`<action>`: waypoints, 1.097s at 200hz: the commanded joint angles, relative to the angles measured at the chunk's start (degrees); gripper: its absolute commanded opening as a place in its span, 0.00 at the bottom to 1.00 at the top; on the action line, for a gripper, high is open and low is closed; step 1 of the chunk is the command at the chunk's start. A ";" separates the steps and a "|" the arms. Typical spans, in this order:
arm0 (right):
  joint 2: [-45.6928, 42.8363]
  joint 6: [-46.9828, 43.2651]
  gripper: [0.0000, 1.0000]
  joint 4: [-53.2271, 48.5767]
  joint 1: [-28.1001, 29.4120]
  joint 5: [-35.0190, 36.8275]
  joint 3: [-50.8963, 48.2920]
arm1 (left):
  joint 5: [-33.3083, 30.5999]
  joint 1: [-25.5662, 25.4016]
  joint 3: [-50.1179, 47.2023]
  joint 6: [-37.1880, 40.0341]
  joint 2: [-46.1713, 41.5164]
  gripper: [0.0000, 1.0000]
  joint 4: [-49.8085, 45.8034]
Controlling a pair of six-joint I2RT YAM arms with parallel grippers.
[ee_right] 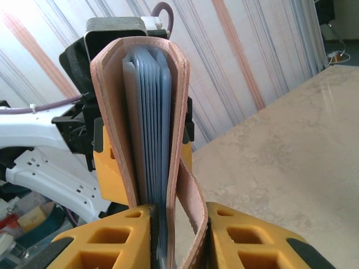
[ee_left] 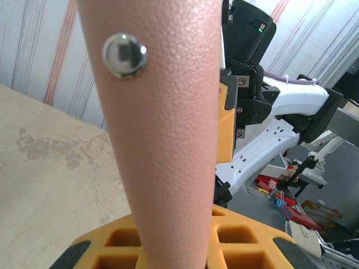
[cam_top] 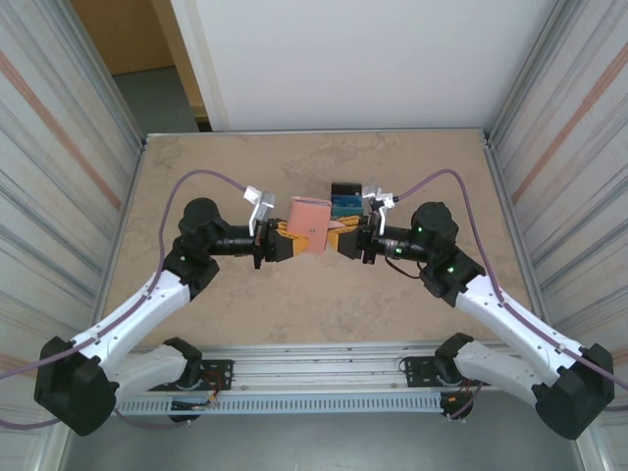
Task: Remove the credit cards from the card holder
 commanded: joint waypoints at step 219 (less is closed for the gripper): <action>1.34 -1.54 0.00 -14.80 3.13 22.47 6.57 | -7.52 0.16 0.95 -9.43 7.53 0.86 3.67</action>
